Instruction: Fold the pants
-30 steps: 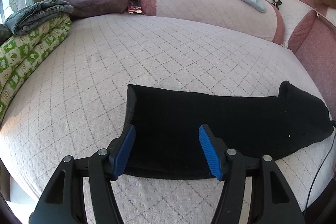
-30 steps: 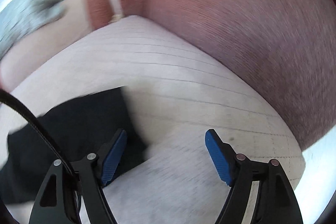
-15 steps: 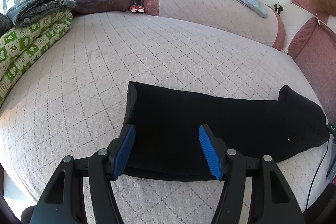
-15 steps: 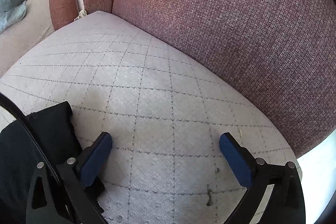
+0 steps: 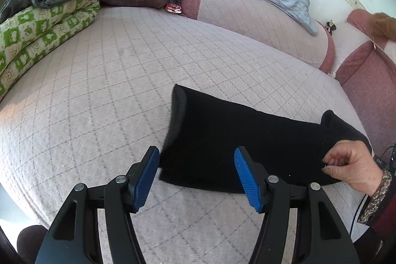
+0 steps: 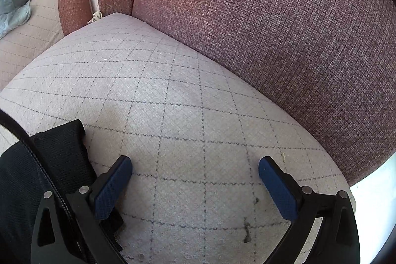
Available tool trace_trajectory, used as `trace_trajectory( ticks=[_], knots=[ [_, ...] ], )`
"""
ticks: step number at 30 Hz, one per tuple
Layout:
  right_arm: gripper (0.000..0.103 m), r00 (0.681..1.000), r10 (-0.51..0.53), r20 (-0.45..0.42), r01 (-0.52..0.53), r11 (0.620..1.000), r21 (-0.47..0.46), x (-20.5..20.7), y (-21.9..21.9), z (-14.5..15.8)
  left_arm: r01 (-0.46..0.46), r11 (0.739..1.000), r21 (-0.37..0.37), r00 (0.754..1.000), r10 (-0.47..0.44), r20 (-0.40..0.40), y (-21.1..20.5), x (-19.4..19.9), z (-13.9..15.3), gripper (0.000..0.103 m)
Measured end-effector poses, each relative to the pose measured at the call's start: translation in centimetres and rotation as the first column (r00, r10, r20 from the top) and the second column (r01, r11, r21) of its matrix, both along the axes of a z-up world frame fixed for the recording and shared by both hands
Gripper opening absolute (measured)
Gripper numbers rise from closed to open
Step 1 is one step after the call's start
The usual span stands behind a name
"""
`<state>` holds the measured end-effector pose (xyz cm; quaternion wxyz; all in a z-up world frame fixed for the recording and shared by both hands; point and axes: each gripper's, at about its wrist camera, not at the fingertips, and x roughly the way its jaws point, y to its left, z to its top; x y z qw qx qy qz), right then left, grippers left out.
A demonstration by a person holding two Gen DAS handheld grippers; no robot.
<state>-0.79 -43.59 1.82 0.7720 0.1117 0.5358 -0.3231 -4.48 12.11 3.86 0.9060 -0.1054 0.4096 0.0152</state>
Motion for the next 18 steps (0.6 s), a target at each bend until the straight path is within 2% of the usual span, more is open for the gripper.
trace_trajectory(
  ticks=[5,9,13,18],
  knots=[
    [0.103,1.0,-0.001,0.0,0.001,1.0,-0.001,0.0,0.0,0.0,-0.017,1.0,-0.021,1.0,0.017,-0.013,0.3,-0.4,-0.2,0.062],
    [0.103,1.0,-0.001,-0.001,0.001,1.0,-0.001,0.0,0.0,0.0,-0.02,1.0,-0.009,1.0,0.02,-0.008,0.2,-1.6,0.4,0.062],
    [0.103,1.0,-0.001,0.0,0.001,1.0,-0.001,0.0,0.0,0.0,-0.033,0.999,-0.032,0.999,0.033,-0.011,0.2,-2.3,1.2,0.062],
    [0.103,1.0,-0.002,-0.001,0.002,1.0,-0.002,0.1,0.0,-0.1,-0.06,0.998,0.009,0.998,0.06,0.021,1.1,-3.1,2.5,0.065]
  ],
)
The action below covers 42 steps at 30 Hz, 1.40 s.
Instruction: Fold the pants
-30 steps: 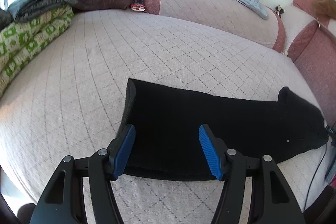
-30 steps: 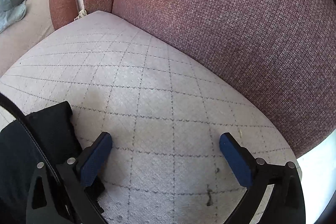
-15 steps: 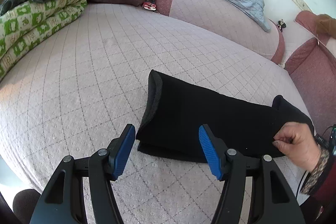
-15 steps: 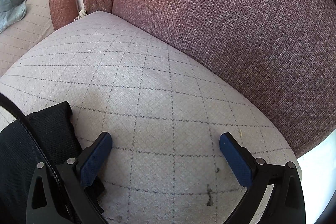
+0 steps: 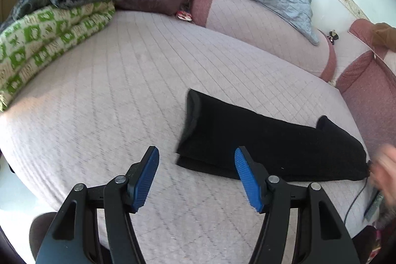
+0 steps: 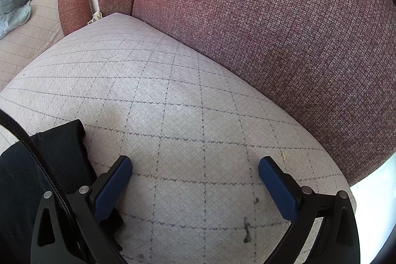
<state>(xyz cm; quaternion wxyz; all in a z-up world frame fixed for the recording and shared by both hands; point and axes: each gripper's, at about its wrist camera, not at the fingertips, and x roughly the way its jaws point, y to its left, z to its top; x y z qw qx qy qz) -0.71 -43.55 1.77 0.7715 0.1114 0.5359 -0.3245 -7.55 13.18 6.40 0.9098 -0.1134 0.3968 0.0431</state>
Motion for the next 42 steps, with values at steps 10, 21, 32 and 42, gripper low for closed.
trace_trajectory(
  ticks=[10,21,32,42],
  knots=[
    [0.103,1.0,0.0,0.0,0.0,1.0,0.0,0.1,0.0,0.0,-0.06,0.996,-0.064,0.995,0.054,-0.086,1.2,2.2,-2.9,0.066],
    [0.103,1.0,-0.002,-0.001,0.002,1.0,-0.006,0.1,0.1,-0.1,-0.068,0.998,-0.016,0.993,0.066,-0.097,-0.5,0.9,-2.3,0.066],
    [0.103,0.981,0.189,-0.051,-0.176,0.965,0.192,0.5,-1.9,0.5,-0.157,0.972,-0.172,0.982,0.136,-0.131,3.7,0.7,-4.4,0.066],
    [0.098,0.821,0.533,0.206,-0.526,0.846,-0.091,1.8,10.6,15.6,-0.112,0.968,-0.223,0.992,0.094,-0.088,3.5,2.9,-4.8,0.066]
  ],
)
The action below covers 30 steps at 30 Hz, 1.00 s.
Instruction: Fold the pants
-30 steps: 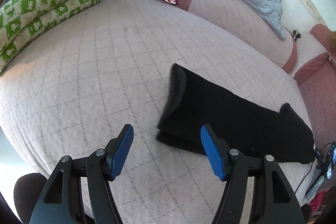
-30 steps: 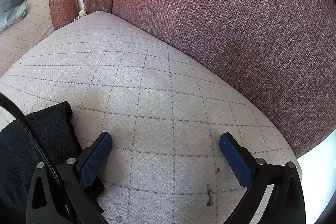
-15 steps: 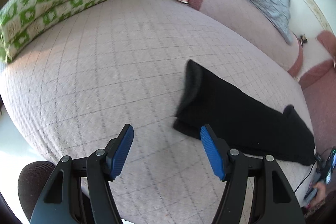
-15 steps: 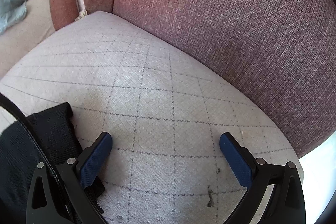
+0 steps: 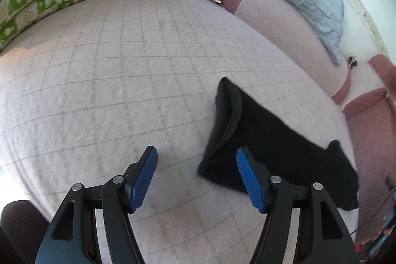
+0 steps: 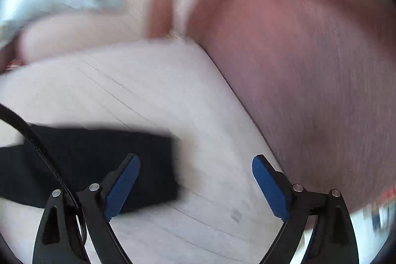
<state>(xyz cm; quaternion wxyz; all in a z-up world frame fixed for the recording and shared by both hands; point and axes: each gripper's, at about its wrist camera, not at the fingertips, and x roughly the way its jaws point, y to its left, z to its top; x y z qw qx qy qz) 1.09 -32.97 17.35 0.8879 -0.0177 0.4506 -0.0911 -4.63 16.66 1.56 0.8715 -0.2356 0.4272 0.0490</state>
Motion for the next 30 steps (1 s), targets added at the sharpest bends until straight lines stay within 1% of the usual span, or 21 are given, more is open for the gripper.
trace_trajectory(
  ticks=[1,2,3,4,5,6,7,8,9,11,14,15,16,18,19,20,23,25,27,28,30],
  knots=[
    [0.101,0.993,0.081,0.082,-0.09,0.99,0.113,0.5,1.6,1.7,0.001,1.0,-0.015,1.0,-0.001,0.006,0.0,0.1,-0.1,0.066],
    [0.103,0.982,0.13,0.14,-0.159,0.962,0.223,0.9,2.6,2.7,0.001,1.0,-0.03,1.0,-0.001,0.014,0.0,0.2,-0.2,0.066],
    [0.103,0.968,0.172,0.181,-0.231,0.891,0.39,1.9,3.8,3.1,0.001,0.999,-0.044,1.0,0.001,0.024,-0.1,0.1,-0.3,0.065],
    [0.103,0.968,0.226,0.106,-0.247,0.806,0.538,3.8,5.4,2.2,0.002,0.998,-0.058,0.999,0.0,0.037,-0.2,0.0,-0.3,0.065],
    [0.103,0.954,0.3,0.011,-0.242,0.746,0.62,5.5,7.1,0.9,0.003,0.998,-0.067,0.999,0.0,0.042,-0.3,-0.2,-0.4,0.066],
    [0.101,0.923,0.38,-0.067,-0.237,0.696,0.677,7.2,9.3,-0.6,0.004,0.996,-0.089,0.999,0.001,0.054,-0.3,-0.3,-0.4,0.065],
    [0.1,0.899,0.428,-0.09,-0.261,0.69,0.676,8.5,12.2,-1.7,0.007,0.993,-0.114,0.998,0.0,0.063,-0.3,-0.4,-0.4,0.065],
    [0.1,0.885,0.455,-0.093,-0.295,0.706,0.644,9.1,14.1,-2.1,0.011,0.99,-0.138,0.998,-0.001,0.068,-0.3,-0.4,-0.5,0.065],
    [0.1,0.856,0.507,-0.101,-0.352,0.714,0.605,9.9,16.9,-2.7,0.015,0.987,-0.157,0.997,-0.003,0.075,-0.4,-0.5,-0.5,0.065],
    [0.1,0.794,0.596,-0.121,-0.414,0.675,0.611,11.3,21.6,-3.9,0.02,0.983,-0.183,0.996,-0.003,0.089,-0.5,-0.5,-0.7,0.064],
    [0.098,0.663,0.739,-0.12,-0.528,0.575,0.625,12.2,29.1,-5.6,0.005,0.978,-0.208,0.994,0.017,0.105,-0.4,-0.8,-1.3,0.063],
    [0.098,0.613,0.781,-0.12,-0.565,0.539,0.625,12.2,31.4,-6.0,0.002,0.976,-0.217,0.993,0.023,0.115,-0.3,-0.9,-1.4,0.063],
    [0.098,0.55,0.826,-0.125,-0.594,0.492,0.637,12.7,34.0,-6.8,0.001,0.976,-0.219,0.992,0.027,0.122,-0.2,-0.9,-1.5,0.063],
    [0.097,0.468,0.873,-0.136,-0.628,0.437,0.644,12.1,37.8,-8.0,-0.001,0.976,-0.218,0.991,0.03,0.132,-0.3,-0.8,-1.6,0.063],
    [0.097,0.408,0.902,-0.142,-0.645,0.395,0.655,12.5,39.9,-8.8,0.001,0.976,-0.216,0.99,0.03,0.14,-0.5,-0.8,-1.6,0.063],
    [0.096,0.369,0.918,-0.148,-0.658,0.37,0.656,12.7,41.6,-9.6,0.005,0.976,-0.217,0.989,0.028,0.145,-0.5,-0.7,-1.6,0.064],
    [0.095,0.282,0.943,-0.175,-0.677,0.325,0.661,13.1,45.6,-11.9,0.016,0.98,-0.198,0.986,0.018,0.168,-0.8,-0.5,-1.9,0.064],
    [0.092,0.237,0.949,-0.209,-0.687,0.316,0.655,12.9,47.8,-13.6,0.024,0.984,-0.177,0.984,0.008,0.179,-1.0,-0.5,-1.9,0.063],
    [0.08,0.201,0.954,-0.224,-0.676,0.301,0.673,12.6,49.0,-14.5,0.029,0.986,-0.162,0.982,0.002,0.187,-1.2,-0.5,-1.9,0.063],
    [0.08,0.197,0.956,-0.219,-0.691,0.294,0.661,12.2,49.8,-14.5,0.029,0.987,-0.159,0.982,0.002,0.191,-1.3,-0.4,-1.9,0.063],
    [0.078,0.165,0.964,-0.208,-0.713,0.262,0.65,11.2,50.9,-14.2,0.029,0.988,-0.149,0.98,0.001,0.199,-1.4,-0.4,-2.0,0.063]
  ],
)
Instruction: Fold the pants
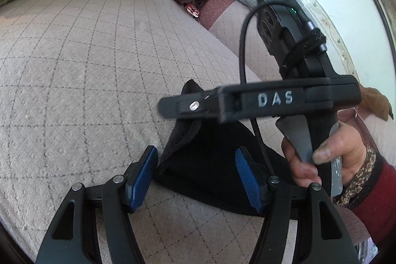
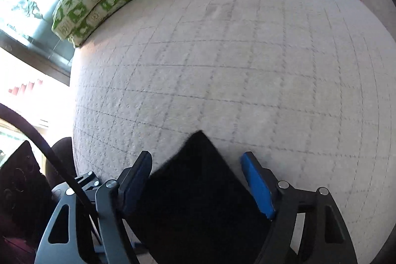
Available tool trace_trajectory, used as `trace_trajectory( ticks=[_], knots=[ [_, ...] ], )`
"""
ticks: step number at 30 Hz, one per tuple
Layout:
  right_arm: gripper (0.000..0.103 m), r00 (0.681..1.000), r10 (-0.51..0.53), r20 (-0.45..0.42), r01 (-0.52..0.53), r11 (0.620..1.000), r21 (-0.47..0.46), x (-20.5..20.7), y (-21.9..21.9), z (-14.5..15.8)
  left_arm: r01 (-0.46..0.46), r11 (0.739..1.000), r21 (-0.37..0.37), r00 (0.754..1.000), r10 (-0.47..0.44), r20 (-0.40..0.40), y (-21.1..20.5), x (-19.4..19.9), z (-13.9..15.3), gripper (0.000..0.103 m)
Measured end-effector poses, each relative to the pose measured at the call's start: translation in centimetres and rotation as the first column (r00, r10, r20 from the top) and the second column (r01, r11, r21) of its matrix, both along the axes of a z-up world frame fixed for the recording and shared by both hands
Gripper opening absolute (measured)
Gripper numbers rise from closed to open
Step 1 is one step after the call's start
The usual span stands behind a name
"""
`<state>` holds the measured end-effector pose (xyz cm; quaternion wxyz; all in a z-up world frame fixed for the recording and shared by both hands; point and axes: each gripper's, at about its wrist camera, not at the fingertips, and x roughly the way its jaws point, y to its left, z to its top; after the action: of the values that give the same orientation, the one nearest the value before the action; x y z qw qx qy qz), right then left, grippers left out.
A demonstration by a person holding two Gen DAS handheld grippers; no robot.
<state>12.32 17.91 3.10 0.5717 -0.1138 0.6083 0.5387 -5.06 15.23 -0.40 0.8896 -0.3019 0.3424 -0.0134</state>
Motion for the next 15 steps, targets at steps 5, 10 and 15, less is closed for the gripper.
trace_trajectory(
  ticks=[5,10,15],
  knots=[
    [0.019,0.999,-0.051,-0.009,0.051,0.998,-0.025,0.9,-0.3,0.5,0.004,1.0,0.02,1.0,-0.004,-0.006,-0.1,-0.2,0.2,0.063],
    [0.016,0.989,-0.137,-0.064,0.138,0.99,0.025,1.6,-2.8,1.7,0.061,0.997,-0.04,0.995,-0.064,-0.079,0.0,1.5,-0.4,0.01],
    [0.015,0.982,-0.184,-0.044,0.186,0.981,0.058,1.3,-5.1,3.8,0.069,0.995,-0.068,0.995,-0.074,-0.072,0.4,0.9,1.1,0.01]
  ],
)
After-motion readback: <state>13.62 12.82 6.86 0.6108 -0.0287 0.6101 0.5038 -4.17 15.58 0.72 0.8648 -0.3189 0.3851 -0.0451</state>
